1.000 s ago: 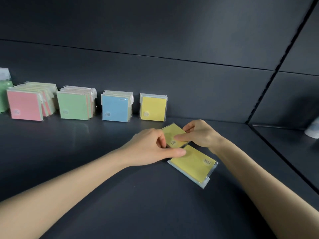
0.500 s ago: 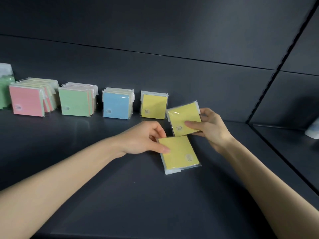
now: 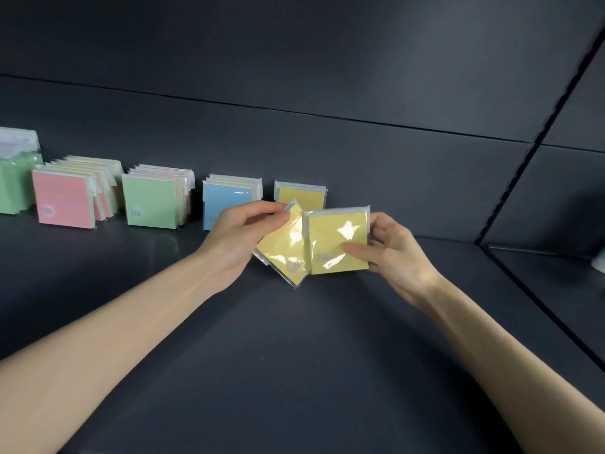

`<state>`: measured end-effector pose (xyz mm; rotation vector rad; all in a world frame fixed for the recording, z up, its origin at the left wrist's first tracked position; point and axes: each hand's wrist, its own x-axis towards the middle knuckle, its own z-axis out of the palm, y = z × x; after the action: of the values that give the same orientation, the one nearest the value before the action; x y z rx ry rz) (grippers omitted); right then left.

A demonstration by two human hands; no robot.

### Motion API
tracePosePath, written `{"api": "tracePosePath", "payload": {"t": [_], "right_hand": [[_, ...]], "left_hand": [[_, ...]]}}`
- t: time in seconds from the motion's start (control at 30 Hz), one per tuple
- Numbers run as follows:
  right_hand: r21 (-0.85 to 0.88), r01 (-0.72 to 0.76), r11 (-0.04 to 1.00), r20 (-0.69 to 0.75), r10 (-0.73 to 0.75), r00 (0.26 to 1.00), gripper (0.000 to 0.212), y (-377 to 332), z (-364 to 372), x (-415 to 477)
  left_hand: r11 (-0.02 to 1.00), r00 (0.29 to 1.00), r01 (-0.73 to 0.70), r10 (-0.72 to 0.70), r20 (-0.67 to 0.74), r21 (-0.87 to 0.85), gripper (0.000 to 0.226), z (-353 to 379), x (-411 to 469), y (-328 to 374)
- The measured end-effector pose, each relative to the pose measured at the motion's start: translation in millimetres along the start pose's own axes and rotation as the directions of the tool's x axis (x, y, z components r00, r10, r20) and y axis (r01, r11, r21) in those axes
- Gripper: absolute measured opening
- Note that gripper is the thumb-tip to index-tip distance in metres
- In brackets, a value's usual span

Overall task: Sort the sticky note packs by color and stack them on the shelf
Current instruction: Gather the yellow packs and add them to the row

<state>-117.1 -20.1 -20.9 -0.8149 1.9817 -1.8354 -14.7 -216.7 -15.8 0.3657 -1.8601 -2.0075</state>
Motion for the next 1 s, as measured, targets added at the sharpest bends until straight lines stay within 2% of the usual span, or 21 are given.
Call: {"api": "tracePosePath", "payload": {"t": [0.07,0.13,0.2,0.27,0.33,0.43,0.5,0.57,0.63,0.73,0.87,1.0], "right_hand": [[-0.062,0.025,0.998,0.021,-0.024,0.999,0.026,3,5,0],[-0.092,0.054,0.994,0.029,-0.051,0.998,0.029,5,10,0],[-0.121,0.072,0.990,0.018,-0.070,0.997,0.033,6,14,0],[-0.173,0.089,0.981,0.005,-0.089,0.996,0.036,9,17,1],[-0.250,0.101,0.963,0.020,-0.099,0.995,0.035,12,19,2],[-0.370,0.091,0.925,0.123,-0.048,0.991,0.036,15,23,3],[-0.417,0.091,0.904,0.169,-0.022,0.985,0.035,17,24,5],[-0.443,0.096,0.892,0.159,-0.027,0.987,0.033,15,25,8],[-0.457,0.096,0.884,0.128,-0.041,0.991,0.031,13,26,12],[-0.518,0.084,0.851,0.077,-0.051,0.996,0.029,10,27,23],[-0.590,0.067,0.805,-0.002,-0.085,0.996,0.032,6,31,44],[-0.620,0.046,0.783,-0.072,-0.116,0.991,0.036,12,37,64]], "left_hand": [[1.000,0.999,-0.013,0.013,0.048,0.008,0.020,3,-2,0],[0.999,0.994,-0.013,0.009,0.105,0.037,0.031,5,-3,-1],[0.995,0.986,-0.023,0.006,0.166,0.098,0.042,6,-4,-2],[0.976,0.972,-0.083,0.035,0.233,0.199,0.041,9,-5,-4],[0.920,0.956,-0.185,0.087,0.280,0.345,0.039,11,-6,-6],[0.805,0.935,-0.304,0.150,0.320,0.510,0.044,9,-4,-5],[0.721,0.935,-0.333,0.167,0.314,0.608,0.053,5,0,-2],[0.686,0.940,-0.326,0.164,0.299,0.650,0.059,-1,5,0],[0.663,0.938,-0.333,0.159,0.309,0.670,0.053,-4,11,5],[0.487,0.900,-0.436,0.208,0.384,0.757,0.040,-7,24,13],[0.263,0.862,-0.505,0.209,0.462,0.822,0.044,-11,50,24],[-0.068,0.811,-0.535,0.237,0.534,0.842,0.043,-11,70,25]]}}
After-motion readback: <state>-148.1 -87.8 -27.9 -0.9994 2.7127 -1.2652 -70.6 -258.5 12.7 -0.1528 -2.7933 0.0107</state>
